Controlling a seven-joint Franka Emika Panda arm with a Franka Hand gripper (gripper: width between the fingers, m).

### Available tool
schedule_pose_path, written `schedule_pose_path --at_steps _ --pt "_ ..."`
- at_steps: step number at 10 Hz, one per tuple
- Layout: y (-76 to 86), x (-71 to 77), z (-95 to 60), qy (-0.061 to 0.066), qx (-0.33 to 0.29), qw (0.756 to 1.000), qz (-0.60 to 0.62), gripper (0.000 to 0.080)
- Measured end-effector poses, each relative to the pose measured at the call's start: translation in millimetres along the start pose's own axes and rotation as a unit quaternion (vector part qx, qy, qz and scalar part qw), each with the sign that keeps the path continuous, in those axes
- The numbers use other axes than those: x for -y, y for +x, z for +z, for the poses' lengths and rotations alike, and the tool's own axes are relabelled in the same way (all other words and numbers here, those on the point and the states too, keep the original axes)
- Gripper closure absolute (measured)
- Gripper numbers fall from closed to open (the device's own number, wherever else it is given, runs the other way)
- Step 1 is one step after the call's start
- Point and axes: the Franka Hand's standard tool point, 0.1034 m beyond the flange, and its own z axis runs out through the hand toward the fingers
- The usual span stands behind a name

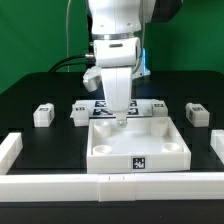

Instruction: Assemble one leg

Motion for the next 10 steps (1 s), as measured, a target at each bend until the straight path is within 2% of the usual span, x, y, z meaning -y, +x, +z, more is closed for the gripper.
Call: schedule_pose_path --at_steps 3,6,7,9,10 --pt "-0.9 0.6 0.9 0.0 0.0 1.0 0.002 0.015" --pt "11.6 7.2 18.1 -0.003 -0.005 1.0 -0.019 0.015" --pt "15.9 7.6 20.3 -0.001 -0.004 1.0 -0.022 0.015" --pt "14.2 6.9 20.0 -0.002 -0.004 1.0 -0.02 0.015" --pt "13.9 7.0 20.1 -0.002 -0.004 1.0 -0.02 0.0248"
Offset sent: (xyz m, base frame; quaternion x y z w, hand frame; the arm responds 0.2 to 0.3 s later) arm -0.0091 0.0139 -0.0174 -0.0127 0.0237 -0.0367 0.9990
